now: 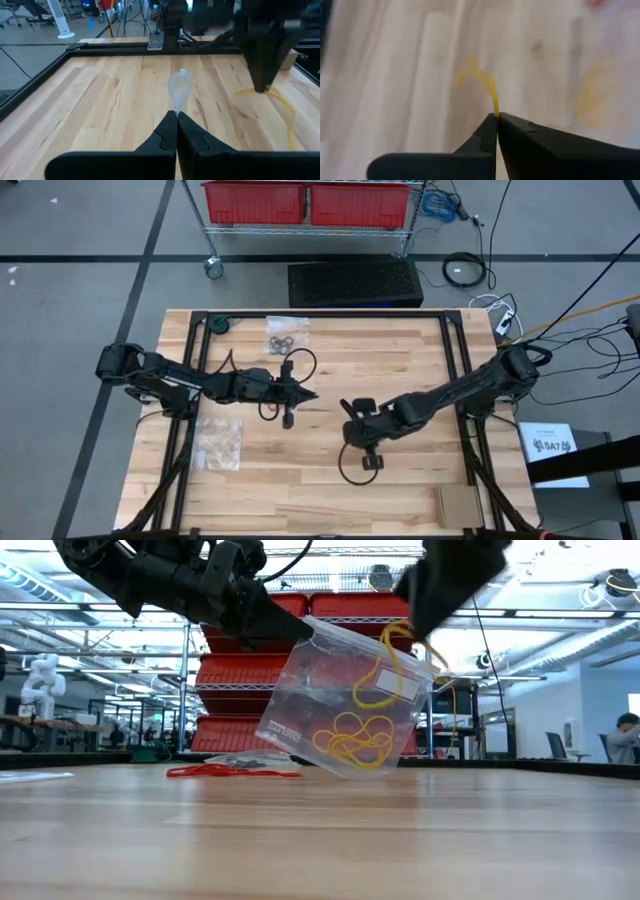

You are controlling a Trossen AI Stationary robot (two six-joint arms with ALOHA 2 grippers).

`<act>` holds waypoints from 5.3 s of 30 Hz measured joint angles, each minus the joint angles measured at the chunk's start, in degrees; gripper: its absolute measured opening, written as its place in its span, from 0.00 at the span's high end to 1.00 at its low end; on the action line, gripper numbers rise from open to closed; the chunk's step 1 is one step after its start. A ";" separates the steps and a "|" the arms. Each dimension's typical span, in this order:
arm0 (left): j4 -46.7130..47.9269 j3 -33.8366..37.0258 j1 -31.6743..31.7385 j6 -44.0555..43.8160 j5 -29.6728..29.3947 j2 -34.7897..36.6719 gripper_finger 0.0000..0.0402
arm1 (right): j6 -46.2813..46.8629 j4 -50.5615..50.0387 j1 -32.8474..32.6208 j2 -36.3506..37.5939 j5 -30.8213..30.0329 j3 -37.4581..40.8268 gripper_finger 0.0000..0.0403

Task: Sort rubber bands
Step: Put the yellow rubber band into the transparent zip bag

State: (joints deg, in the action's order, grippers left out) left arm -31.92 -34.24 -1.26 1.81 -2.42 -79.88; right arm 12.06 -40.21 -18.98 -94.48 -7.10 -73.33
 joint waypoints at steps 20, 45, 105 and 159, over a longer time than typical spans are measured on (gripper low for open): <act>-0.07 0.00 0.04 0.00 0.00 0.00 1.00 | -10.37 -12.91 3.97 0.20 -18.12 -16.22 1.00; -0.09 0.00 0.01 0.00 0.00 0.00 1.00 | -11.06 -19.63 4.04 0.22 -23.21 -19.83 1.00; -0.11 0.00 0.00 -0.03 1.03 0.00 1.00 | -10.62 -21.93 5.03 -1.62 -21.36 -23.35 1.00; -0.09 0.00 0.00 -0.03 1.31 0.00 1.00 | 3.55 -16.72 14.16 -17.32 1.51 -23.29 0.93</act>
State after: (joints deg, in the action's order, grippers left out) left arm -32.01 -34.24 -1.26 1.78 -1.10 -79.88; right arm 15.61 -56.93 -4.82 -111.79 -5.59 -96.62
